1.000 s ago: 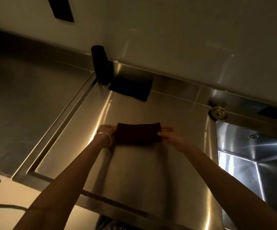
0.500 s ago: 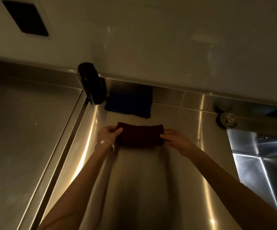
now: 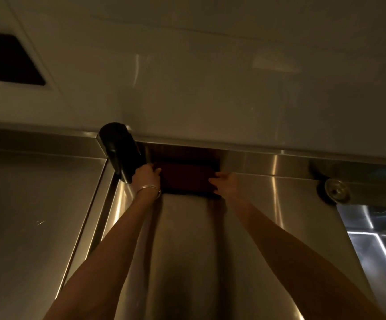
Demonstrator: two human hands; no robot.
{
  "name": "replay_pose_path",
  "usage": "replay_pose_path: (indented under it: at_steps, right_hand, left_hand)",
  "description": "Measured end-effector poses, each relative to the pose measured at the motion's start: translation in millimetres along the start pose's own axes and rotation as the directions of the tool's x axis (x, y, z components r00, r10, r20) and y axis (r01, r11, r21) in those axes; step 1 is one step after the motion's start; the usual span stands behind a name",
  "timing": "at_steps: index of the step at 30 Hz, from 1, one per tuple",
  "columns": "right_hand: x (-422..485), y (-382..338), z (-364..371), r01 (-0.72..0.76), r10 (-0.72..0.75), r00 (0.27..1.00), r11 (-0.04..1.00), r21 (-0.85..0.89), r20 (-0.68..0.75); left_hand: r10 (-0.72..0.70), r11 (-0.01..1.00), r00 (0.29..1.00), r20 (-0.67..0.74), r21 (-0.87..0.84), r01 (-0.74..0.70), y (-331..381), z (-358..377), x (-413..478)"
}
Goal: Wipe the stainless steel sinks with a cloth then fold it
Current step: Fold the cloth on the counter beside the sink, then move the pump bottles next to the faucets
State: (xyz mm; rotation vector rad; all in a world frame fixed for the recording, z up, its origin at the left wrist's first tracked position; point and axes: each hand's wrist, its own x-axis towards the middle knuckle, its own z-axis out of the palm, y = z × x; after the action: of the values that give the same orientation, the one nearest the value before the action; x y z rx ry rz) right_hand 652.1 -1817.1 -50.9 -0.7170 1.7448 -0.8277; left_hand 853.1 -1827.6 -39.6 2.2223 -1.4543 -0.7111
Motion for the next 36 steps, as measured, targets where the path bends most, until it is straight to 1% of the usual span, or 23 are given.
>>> replay_pose_path:
  at_steps: [3, 4, 7, 8, 10, 11, 12, 14, 15, 18, 20, 21, 23, 26, 29, 31, 33, 35, 36]
  right_hand:
    - [6.7, 2.6, -0.1, 0.084, -0.097, 0.994, 0.971, -0.223, -0.050]
    - [7.0, 2.1, -1.2, 0.091, -0.106, 0.993, 0.961, -0.260, -0.046]
    - [-4.0, -3.0, -9.7, 0.106, -0.106, 0.994, 0.964, -0.242, 0.012]
    - [-10.1, -4.7, -14.7, 0.133, -0.131, 0.991, 0.965, -0.228, 0.025]
    - [-26.5, -7.9, -32.8, 0.236, -0.231, 0.972, 0.928, -0.287, 0.051]
    - [-37.6, -10.5, -46.8, 0.294, -0.290, 0.955, 0.885, -0.361, 0.067]
    - [-46.1, -12.2, -60.5, 0.355, -0.353, 0.931, 0.817, -0.455, 0.093]
    - [-62.1, -11.4, -93.5, 0.460, -0.499, 0.856, 0.612, -0.643, 0.138]
    - [-71.6, -9.3, -111.8, 0.467, -0.541, 0.828, 0.520, -0.715, 0.148]
    - [-97.0, 4.6, -171.4, 0.391, -0.615, 0.778, 0.311, -0.866, 0.131]
    - [-115.0, 18.8, -214.3, 0.328, -0.655, 0.749, 0.226, -0.917, 0.106]
    - [-125.4, 26.3, -236.1, 0.287, -0.663, 0.744, 0.204, -0.936, 0.084]
    - [-144.5, 45.7, -280.2, 0.207, -0.659, 0.752, 0.202, -0.957, 0.024]
    - [-176.4, 79.6, -346.1, 0.127, -0.627, 0.775, 0.275, -0.953, -0.077]
    - [-221.4, 108.5, -408.2, 0.039, -0.617, 0.764, 0.335, -0.941, -0.188]
    - [-250.2, 127.9, -451.0, -0.016, -0.621, 0.735, 0.384, -0.923, -0.271]
    - [-279.0, 149.1, -493.3, -0.068, -0.609, 0.718, 0.421, -0.905, -0.337]
    - [-308.5, 171.8, -534.1, -0.116, -0.586, 0.715, 0.439, -0.891, -0.382]
    - [-323.6, 183.5, -553.5, -0.130, -0.585, 0.708, 0.442, -0.887, -0.396]
  left_hand:
    - [0.031, 0.994, 1.000, -0.004, 0.108, -0.030, 1.6, 3.7, 1.1]
    - [0.043, 0.991, 0.999, -0.006, 0.124, -0.042, 1.8, 2.9, 0.5]
    - [0.068, 0.990, 0.998, 0.010, 0.120, -0.068, 3.9, -2.8, -6.5]
    - [0.084, 0.988, 0.996, 0.017, 0.126, -0.086, 4.6, -4.8, -10.1]
    - [0.161, 0.971, 0.987, 0.018, 0.178, -0.161, 5.7, -6.1, -21.0]
    - [0.216, 0.953, 0.976, 0.021, 0.214, -0.215, 8.1, -6.5, -28.0]
    - [0.272, 0.933, 0.962, 0.025, 0.240, -0.270, 9.4, -7.0, -33.5]
    - [0.399, 0.882, 0.916, 0.039, 0.258, -0.395, 18.3, -7.9, -48.0]
    - [0.469, 0.845, 0.882, 0.043, 0.268, -0.462, 24.7, -7.9, -56.2]
    - [0.650, 0.698, 0.755, 0.083, 0.328, -0.637, 51.1, 0.5, -83.2]
    - [0.719, 0.603, 0.680, 0.145, 0.356, -0.714, 72.8, 10.7, -104.7]
    - [0.741, 0.559, 0.647, 0.177, 0.371, -0.742, 84.7, 16.0, -117.7]
    - [0.779, 0.463, 0.582, 0.233, 0.412, -0.785, 108.5, 27.8, -146.2]
    - [0.809, 0.374, 0.511, 0.290, 0.415, -0.829, 142.7, 47.0, -193.2]
    - [0.823, 0.287, 0.448, 0.350, 0.425, -0.858, 180.9, 70.7, -244.9]
    - [0.837, 0.225, 0.400, 0.372, 0.434, -0.873, 207.8, 88.8, -282.3]
    - [0.869, 0.167, 0.323, 0.376, 0.391, -0.905, 233.8, 106.9, -323.7]
    - [0.885, 0.048, 0.216, 0.413, 0.381, -0.923, 257.6, 129.3, -362.4]
    - [0.892, 0.010, 0.176, 0.417, 0.370, -0.929, 268.3, 141.4, -382.6]
